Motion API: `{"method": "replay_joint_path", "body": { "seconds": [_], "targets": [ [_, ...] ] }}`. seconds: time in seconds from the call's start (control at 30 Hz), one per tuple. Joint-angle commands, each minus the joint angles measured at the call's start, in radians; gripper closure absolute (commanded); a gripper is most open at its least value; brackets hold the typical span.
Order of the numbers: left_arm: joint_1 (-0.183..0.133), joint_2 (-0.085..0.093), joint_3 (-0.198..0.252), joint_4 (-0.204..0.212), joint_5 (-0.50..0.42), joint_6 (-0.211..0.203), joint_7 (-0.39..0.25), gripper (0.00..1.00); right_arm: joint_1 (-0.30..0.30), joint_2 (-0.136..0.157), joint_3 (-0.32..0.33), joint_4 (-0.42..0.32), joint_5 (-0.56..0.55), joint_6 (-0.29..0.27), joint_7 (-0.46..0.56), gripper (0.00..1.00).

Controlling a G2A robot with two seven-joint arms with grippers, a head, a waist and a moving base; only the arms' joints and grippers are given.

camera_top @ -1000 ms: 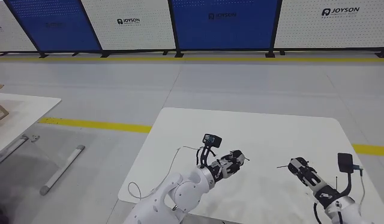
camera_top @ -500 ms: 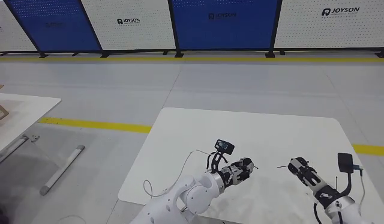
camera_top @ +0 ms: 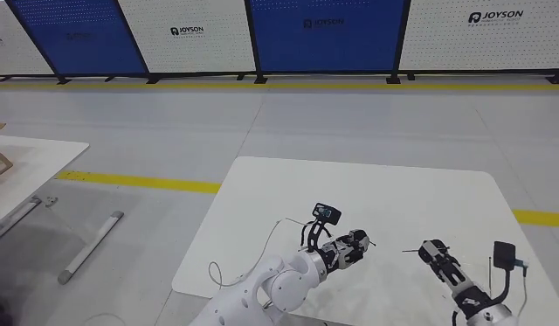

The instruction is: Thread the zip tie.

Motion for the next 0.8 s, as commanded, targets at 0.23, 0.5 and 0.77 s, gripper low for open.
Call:
{"method": "replay_joint_path", "body": {
  "seconds": [0.23,0.5,0.77],
  "targets": [
    [0.0,0.0,0.0,0.0,0.0,0.0,0.0,1.0,0.075,-0.028,-0.104,0.065,-0.021,0.021,0.003,1.0],
    [0.0,0.0,0.0,0.0,0.0,0.0,0.0,1.0,0.078,-0.036,-0.102,0.071,-0.016,0.012,-0.042,1.0],
    [0.0,0.0,0.0,0.0,0.0,0.0,0.0,1.0,0.086,-0.072,-0.168,0.084,-0.081,0.026,-0.234,1.0]
  ]
}}
